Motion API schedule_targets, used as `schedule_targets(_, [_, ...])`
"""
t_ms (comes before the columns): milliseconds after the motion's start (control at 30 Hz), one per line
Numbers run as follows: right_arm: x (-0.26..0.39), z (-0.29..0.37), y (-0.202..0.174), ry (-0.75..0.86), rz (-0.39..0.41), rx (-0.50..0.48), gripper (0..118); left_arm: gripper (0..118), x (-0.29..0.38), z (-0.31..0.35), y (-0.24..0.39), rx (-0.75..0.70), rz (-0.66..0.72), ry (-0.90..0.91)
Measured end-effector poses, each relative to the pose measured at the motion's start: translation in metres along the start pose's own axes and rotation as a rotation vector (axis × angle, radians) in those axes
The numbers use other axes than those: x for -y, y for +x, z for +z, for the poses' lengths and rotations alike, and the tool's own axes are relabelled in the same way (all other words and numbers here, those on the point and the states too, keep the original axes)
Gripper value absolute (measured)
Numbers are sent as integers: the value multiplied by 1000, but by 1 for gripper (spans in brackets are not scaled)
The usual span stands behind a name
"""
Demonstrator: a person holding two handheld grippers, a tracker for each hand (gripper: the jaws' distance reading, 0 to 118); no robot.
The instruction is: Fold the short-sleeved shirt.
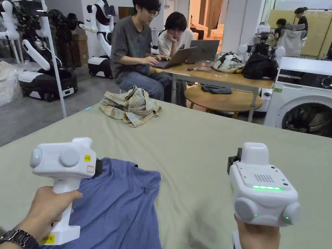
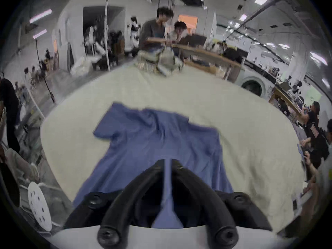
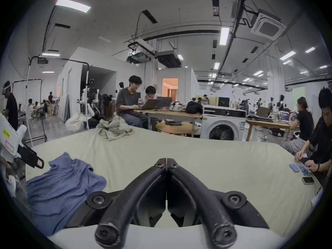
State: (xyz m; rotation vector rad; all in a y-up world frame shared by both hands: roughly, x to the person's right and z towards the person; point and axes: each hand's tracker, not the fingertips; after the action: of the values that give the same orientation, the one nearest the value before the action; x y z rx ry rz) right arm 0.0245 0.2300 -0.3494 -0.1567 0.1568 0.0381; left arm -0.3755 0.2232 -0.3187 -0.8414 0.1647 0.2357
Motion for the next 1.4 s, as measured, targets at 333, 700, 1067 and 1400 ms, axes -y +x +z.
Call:
schedule_targets(333, [20,0,-3,-54,54,-17,0,70,30,-76,-7,138,20,-241])
schedule_targets(700, [32,4,14,-79,55,7,0,0,74,-95,43,-41,-215,-139])
schedule_targets(1067, [31,15,46,-74,19,54,0,0,37,-32,37,45,-126,111])
schedule_targets(1400, [13,37,97,-30,-2,143,0,0,-53,82,138,292,-197,430])
